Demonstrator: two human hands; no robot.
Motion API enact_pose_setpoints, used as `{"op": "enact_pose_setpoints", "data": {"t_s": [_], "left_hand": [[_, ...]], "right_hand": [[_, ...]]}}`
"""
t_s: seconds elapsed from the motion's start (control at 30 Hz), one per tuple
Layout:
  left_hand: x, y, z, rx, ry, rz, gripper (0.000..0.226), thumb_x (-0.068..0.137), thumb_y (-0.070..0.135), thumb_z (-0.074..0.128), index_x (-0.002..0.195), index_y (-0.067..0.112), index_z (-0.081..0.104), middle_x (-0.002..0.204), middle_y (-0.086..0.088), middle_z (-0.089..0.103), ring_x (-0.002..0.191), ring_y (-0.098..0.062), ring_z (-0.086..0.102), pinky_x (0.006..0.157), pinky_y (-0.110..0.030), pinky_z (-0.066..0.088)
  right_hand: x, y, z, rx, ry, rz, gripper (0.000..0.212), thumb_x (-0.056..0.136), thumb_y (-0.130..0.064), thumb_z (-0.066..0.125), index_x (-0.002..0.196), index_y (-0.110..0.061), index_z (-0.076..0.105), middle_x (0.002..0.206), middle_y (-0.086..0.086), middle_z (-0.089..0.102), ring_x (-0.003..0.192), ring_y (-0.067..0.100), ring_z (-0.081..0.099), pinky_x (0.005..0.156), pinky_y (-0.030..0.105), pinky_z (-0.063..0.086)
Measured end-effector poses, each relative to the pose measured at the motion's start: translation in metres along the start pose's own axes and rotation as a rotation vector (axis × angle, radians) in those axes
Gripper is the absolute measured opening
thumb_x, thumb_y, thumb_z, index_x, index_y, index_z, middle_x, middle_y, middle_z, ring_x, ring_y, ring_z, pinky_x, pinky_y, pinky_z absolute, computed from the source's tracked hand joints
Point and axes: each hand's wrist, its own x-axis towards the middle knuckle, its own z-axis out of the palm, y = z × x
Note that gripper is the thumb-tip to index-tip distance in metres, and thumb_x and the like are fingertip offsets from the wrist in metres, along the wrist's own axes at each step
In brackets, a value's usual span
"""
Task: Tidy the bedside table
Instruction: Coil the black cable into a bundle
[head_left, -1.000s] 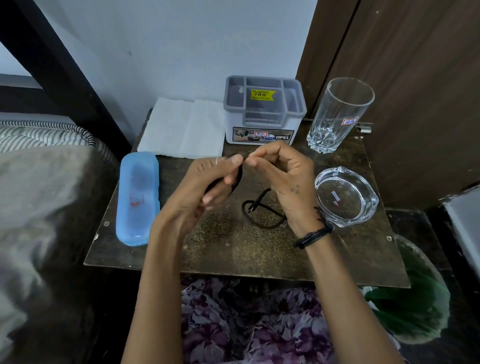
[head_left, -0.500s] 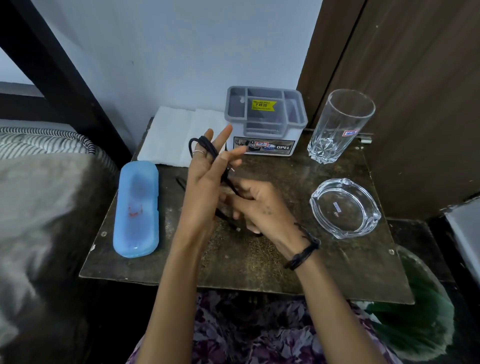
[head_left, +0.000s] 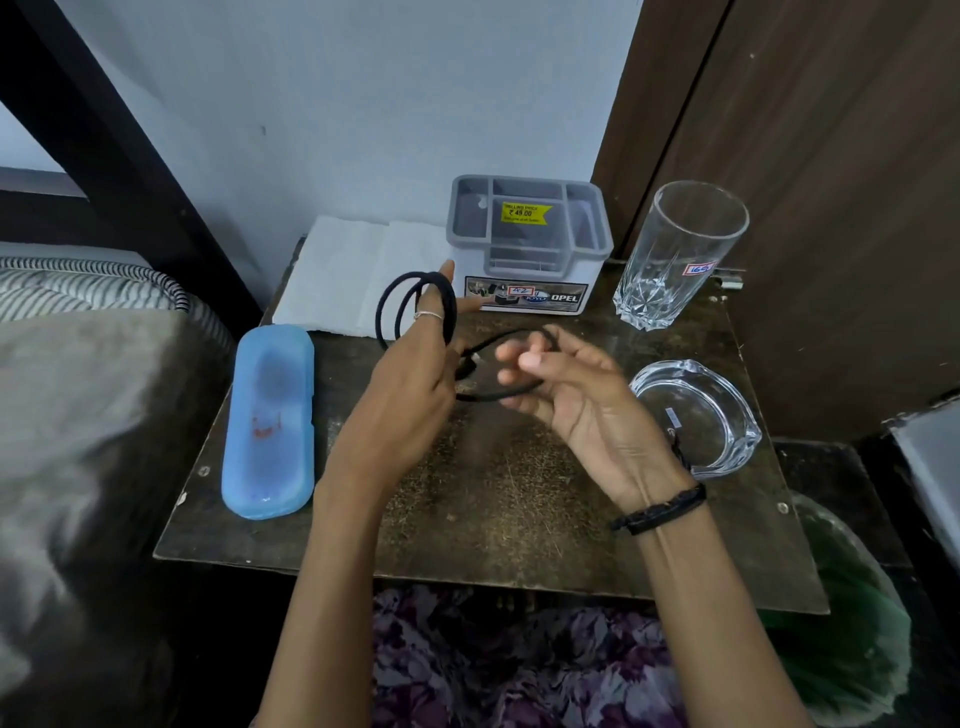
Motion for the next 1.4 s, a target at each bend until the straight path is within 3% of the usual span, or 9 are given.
{"op": "enact_pose_setpoints", "data": {"t_s": [0.1,0.17,0.3,0.6,0.73,0.9,1.0,1.17,1.4], "left_hand": [[0.000,-0.004,0.001,0.012,-0.049,-0.036,0.064,0.093,0.016,0.051,0.147,0.024,0.016,0.119,0.009,0.058,0.108,-0.008,0.055,0.089,-0.015,0.041],[0.002,-0.004,0.002,0.080,-0.032,-0.038,0.057,0.087,0.021,0.063,0.137,0.024,0.035,0.102,0.005,0.062,0.094,-0.011,0.059,0.076,-0.016,0.042],[0.003,0.000,0.001,0.108,0.016,-0.018,0.015,0.084,0.023,0.066,0.083,0.025,0.051,0.063,0.015,0.054,0.058,0.003,0.050,0.053,-0.014,0.035],[-0.004,0.015,0.009,-0.899,-0.162,-0.208,0.038,0.082,0.017,0.042,0.046,0.019,0.054,0.024,0.005,0.032,0.017,-0.008,0.034,0.029,-0.009,0.024],[-0.002,0.016,0.007,-1.371,-0.095,-0.170,0.034,0.085,0.021,0.044,0.058,0.016,0.065,0.027,0.006,0.039,0.016,-0.003,0.028,0.021,-0.010,0.019],[0.004,0.003,-0.001,-2.000,-0.266,-0.074,0.030,0.096,0.005,0.036,0.109,-0.014,0.055,0.072,-0.020,0.064,0.042,-0.013,0.036,0.042,-0.021,0.032],[0.005,-0.003,-0.003,-2.017,-0.206,-0.087,0.033,0.096,0.007,0.033,0.109,-0.014,0.055,0.075,-0.022,0.065,0.040,-0.014,0.038,0.046,-0.024,0.046],[0.002,-0.007,-0.006,-1.675,0.046,-0.211,0.031,0.087,0.029,0.045,0.067,0.013,0.061,0.031,0.005,0.043,0.020,-0.006,0.038,0.021,-0.014,0.024],[0.001,-0.009,-0.014,-1.612,0.074,-0.173,0.029,0.082,0.034,0.053,0.061,0.017,0.061,0.027,0.006,0.040,0.019,-0.007,0.037,0.020,-0.014,0.024]], "right_hand": [[0.001,-0.001,0.002,0.142,0.013,-0.113,0.010,0.078,-0.003,0.049,0.078,-0.012,0.051,0.068,-0.004,0.065,0.057,0.008,0.062,0.072,0.025,0.057],[0.001,-0.002,0.006,0.135,0.013,-0.160,0.011,0.083,-0.005,0.044,0.085,-0.010,0.053,0.064,-0.005,0.061,0.041,0.005,0.050,0.052,0.021,0.053],[0.005,-0.003,0.005,0.027,0.067,-0.206,0.017,0.087,-0.021,0.045,0.088,-0.013,0.061,0.053,-0.008,0.046,0.031,-0.001,0.023,0.030,0.011,0.018],[0.008,-0.005,-0.002,-0.046,0.267,-0.260,0.017,0.085,-0.029,0.058,0.072,-0.018,0.063,0.043,-0.010,0.034,0.031,0.000,0.020,0.033,0.014,0.011],[0.008,-0.002,0.000,-0.207,0.235,-0.236,0.022,0.082,-0.034,0.053,0.085,-0.020,0.069,0.046,-0.010,0.032,0.033,0.001,0.019,0.033,0.016,0.013],[0.009,0.008,0.003,-0.389,0.164,-0.119,0.025,0.095,-0.023,0.045,0.095,-0.017,0.069,0.043,-0.010,0.037,0.032,0.000,0.024,0.032,0.014,0.017],[0.010,0.014,0.005,-0.540,0.156,-0.099,0.025,0.096,-0.023,0.046,0.104,-0.012,0.067,0.043,-0.010,0.040,0.034,0.000,0.029,0.035,0.012,0.022],[0.009,0.017,0.007,-0.778,0.218,-0.205,0.006,0.094,-0.023,0.051,0.094,-0.017,0.052,0.050,-0.005,0.052,0.033,0.004,0.038,0.035,0.019,0.032],[0.010,0.018,0.005,-1.082,0.274,-0.311,0.007,0.088,-0.031,0.060,0.092,-0.027,0.064,0.071,-0.015,0.063,0.048,0.003,0.058,0.051,0.026,0.053]]}}
